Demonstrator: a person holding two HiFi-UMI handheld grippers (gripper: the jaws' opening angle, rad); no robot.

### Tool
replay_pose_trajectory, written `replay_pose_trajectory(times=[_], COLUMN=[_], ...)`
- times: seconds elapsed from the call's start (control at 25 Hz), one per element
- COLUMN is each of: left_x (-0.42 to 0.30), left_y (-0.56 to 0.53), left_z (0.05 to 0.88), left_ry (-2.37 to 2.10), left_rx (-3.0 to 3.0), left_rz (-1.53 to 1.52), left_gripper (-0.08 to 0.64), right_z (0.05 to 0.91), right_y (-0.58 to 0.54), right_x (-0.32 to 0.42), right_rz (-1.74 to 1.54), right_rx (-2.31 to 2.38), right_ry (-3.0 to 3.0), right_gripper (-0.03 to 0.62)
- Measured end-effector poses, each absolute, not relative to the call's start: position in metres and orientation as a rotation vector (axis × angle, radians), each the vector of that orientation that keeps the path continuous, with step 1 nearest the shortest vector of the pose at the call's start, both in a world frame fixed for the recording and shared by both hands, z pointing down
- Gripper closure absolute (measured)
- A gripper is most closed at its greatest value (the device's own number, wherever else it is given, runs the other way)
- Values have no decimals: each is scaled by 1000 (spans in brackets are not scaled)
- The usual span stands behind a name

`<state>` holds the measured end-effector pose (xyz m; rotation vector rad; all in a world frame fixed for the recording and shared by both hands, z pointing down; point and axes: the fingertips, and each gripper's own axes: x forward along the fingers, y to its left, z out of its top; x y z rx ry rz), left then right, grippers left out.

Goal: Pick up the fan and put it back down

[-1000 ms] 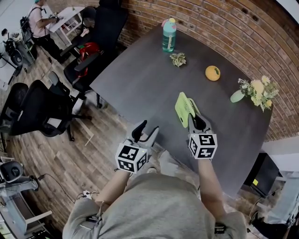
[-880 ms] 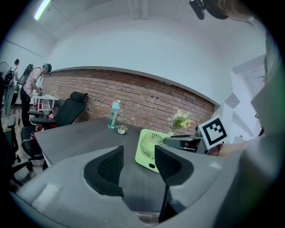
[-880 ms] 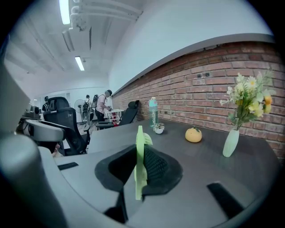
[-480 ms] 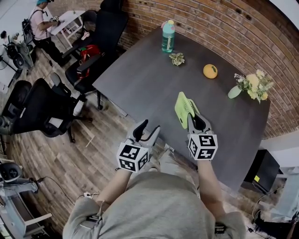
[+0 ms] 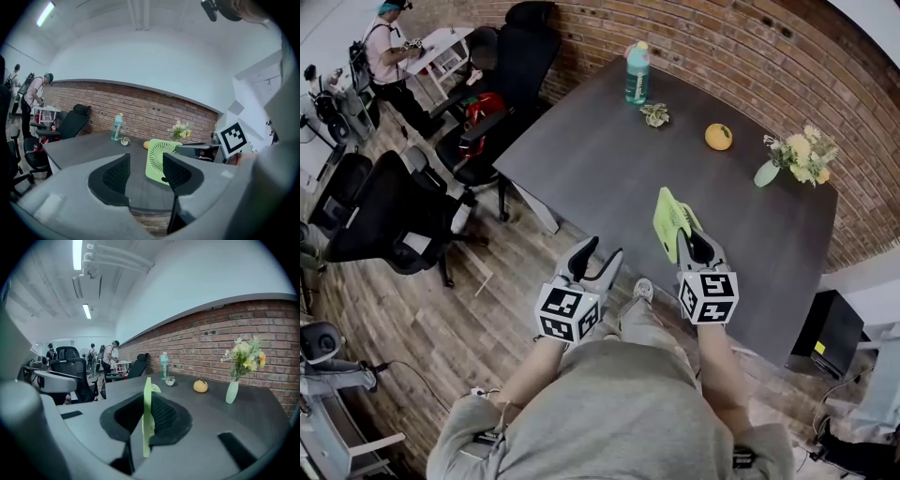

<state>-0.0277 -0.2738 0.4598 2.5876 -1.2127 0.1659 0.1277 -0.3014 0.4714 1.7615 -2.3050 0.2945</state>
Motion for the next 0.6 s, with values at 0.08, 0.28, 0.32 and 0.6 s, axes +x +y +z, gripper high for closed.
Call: replay_pose_trajectory(times=[0.08,0.28,0.32,0.6], left_x=[-30,-38,-40,-47], left_y=[-265,-246,-242,-217], left_z=[458,455,454,450], left_ry=[-1208,-1199,-1197,-1186], left_rx=[2594,2607,2610,2630], left_rz=[164,151,150,138], left_gripper=[347,347,347,347], right_z=[469,461,460,449], right_y=[-291,-267,-262,-233], right_x=[125,118,116,108], right_rz=[288,270,269,246], right_rx=[1768,1791,1796,1825], right_ry=[-2305,-2303,-2303,-2309], right_gripper=[546,546,546,546])
